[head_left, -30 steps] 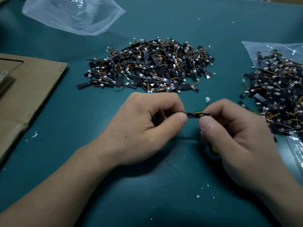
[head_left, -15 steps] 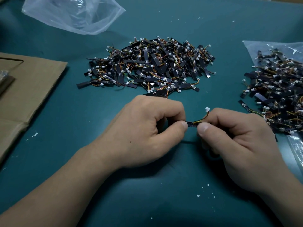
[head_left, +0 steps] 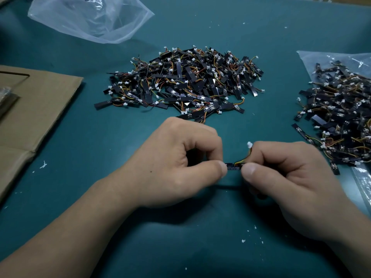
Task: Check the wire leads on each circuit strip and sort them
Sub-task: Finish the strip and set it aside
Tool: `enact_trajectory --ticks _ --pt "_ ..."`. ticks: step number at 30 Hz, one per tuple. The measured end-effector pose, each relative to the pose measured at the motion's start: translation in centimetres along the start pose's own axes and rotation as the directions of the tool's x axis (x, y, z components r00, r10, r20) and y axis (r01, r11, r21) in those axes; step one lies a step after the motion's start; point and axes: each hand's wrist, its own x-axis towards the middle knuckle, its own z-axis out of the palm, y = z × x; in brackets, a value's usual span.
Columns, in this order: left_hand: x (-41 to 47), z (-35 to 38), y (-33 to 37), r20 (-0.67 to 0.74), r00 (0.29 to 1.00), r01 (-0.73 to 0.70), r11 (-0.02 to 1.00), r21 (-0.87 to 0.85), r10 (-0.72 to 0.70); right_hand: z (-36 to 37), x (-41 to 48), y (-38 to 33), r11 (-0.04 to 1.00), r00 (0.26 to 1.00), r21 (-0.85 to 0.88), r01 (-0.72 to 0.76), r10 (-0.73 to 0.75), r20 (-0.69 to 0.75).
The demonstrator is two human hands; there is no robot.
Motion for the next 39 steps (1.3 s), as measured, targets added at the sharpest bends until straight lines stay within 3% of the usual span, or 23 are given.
enact_trajectory --ticks 8,10,13,15,17,19,21,23,26,29,34,36,39 --pt "-0.1 0.1 -0.2 -0.01 1.0 0.004 1.0 0.001 -0.004 -0.3 -0.1 0.2 0.999 0.992 0.044 0.026 -0.031 0.124" --pt "-0.1 0.2 -0.1 -0.082 0.997 0.018 1.0 -0.003 -0.018 -0.2 -0.1 0.3 0.996 0.996 0.082 0.029 -0.036 0.082" --pt "0.3 0.3 -0.2 -0.395 0.918 0.069 0.996 0.05 -0.044 0.2 -0.1 0.5 0.994 0.983 0.101 0.04 -0.021 -0.183" --pt "0.5 0.1 -0.7 -0.589 0.804 0.183 0.976 0.119 -0.079 0.1 0.4 0.9 0.975 0.889 0.216 0.053 0.052 -0.455" --pt "0.6 -0.2 -1.2 -0.656 0.743 0.32 0.931 0.177 -0.131 -0.4 1.1 1.3 0.926 0.785 0.37 0.075 0.174 -0.595" --pt "0.6 -0.5 -1.7 -0.652 0.73 0.439 0.871 0.219 -0.204 -0.5 1.2 1.7 0.938 0.786 0.345 0.022 0.196 -0.586" --pt "0.6 -0.7 -1.9 -0.638 0.726 0.527 0.804 0.274 -0.258 -0.1 0.7 1.7 0.986 0.858 0.163 -0.023 0.103 -0.503" --pt "0.6 -0.6 -2.0 -0.624 0.733 0.555 0.768 0.319 -0.27 0.7 0.1 1.3 0.999 0.94 -0.045 -0.02 0.004 -0.341" --pt "0.6 -0.3 -2.0 -0.606 0.756 0.557 0.73 0.395 -0.249 1.1 0.1 1.2 0.975 0.981 -0.22 -0.034 -0.009 -0.192" --pt "0.7 -0.1 -2.1 -0.597 0.771 0.536 0.732 0.421 -0.221 1.0 0.1 1.0 0.984 0.98 -0.168 -0.058 0.025 -0.196" --pt "0.5 -0.2 -2.3 -0.637 0.763 0.356 0.895 0.271 -0.11 1.0 0.1 1.0 0.986 0.98 -0.154 -0.061 0.031 -0.195" --pt "0.6 0.0 -1.9 -0.569 0.822 0.198 0.947 0.252 -0.021 1.0 0.1 0.9 0.991 0.981 -0.125 -0.057 0.032 -0.191" --pt "0.5 0.3 -1.2 -0.368 0.923 0.017 0.945 0.325 0.11 0.8 0.1 0.8 0.997 0.984 -0.068 -0.033 0.02 -0.176"
